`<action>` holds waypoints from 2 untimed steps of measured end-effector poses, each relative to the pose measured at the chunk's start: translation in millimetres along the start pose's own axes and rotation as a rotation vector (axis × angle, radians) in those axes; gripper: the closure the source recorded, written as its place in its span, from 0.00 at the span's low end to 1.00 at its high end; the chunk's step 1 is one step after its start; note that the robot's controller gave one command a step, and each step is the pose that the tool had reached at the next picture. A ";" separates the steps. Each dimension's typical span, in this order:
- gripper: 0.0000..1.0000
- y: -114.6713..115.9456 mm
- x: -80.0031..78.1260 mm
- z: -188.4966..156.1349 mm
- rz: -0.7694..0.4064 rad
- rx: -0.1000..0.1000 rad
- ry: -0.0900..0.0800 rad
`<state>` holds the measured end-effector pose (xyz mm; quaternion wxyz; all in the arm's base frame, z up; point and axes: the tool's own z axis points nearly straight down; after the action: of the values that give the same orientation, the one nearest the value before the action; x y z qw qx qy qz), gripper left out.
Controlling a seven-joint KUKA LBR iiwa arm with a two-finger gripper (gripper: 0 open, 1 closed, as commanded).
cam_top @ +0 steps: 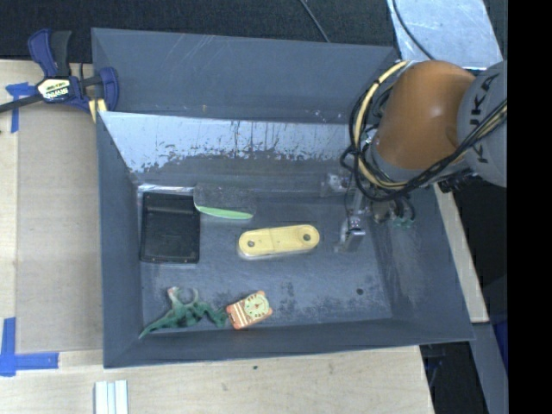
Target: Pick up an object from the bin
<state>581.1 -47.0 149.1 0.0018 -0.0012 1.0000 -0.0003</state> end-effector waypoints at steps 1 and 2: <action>0.00 0.0 0.0 0.0 0.000 0.000 0.000; 0.00 1.6 -6.0 11.8 -0.026 0.001 -0.006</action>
Offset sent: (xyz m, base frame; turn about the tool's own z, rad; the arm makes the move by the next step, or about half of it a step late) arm 0.0179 0.0097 -0.0662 -0.1163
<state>587.1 -45.4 137.3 0.0048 -0.0143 0.9999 -0.0010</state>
